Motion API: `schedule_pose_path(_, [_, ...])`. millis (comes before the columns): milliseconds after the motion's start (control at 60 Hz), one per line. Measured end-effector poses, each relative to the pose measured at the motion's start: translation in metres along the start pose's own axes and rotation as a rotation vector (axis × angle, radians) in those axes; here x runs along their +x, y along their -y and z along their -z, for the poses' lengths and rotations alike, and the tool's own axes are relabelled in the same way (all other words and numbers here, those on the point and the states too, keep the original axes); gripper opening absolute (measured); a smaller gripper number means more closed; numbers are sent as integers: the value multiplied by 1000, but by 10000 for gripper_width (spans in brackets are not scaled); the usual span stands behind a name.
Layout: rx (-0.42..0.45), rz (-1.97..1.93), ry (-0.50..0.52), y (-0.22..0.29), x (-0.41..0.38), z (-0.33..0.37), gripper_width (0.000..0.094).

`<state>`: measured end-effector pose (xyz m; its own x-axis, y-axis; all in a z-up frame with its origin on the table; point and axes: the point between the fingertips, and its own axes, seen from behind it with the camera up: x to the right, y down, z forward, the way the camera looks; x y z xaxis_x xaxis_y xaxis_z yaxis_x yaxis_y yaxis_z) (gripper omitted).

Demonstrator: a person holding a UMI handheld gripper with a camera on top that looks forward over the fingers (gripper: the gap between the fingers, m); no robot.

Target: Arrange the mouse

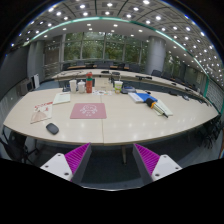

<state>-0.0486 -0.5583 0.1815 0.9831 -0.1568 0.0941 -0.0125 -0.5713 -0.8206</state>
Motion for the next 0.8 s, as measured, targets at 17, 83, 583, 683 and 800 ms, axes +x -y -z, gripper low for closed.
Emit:
schedule_pose_path(17, [-5, 3, 4, -5, -7, -4, 856])
schedule_pose_path(83, [-15, 12, 34, -19, -36, -12, 854])
schedule_pose_path(583, [-35, 59, 187, -40, -323, -163, 840])
schedule_pose_path(683, [-44, 81, 156, -35, -340, -198, 842])
schedule_pose_path(800, [-66, 101, 128, -33, -350, -231, 841])
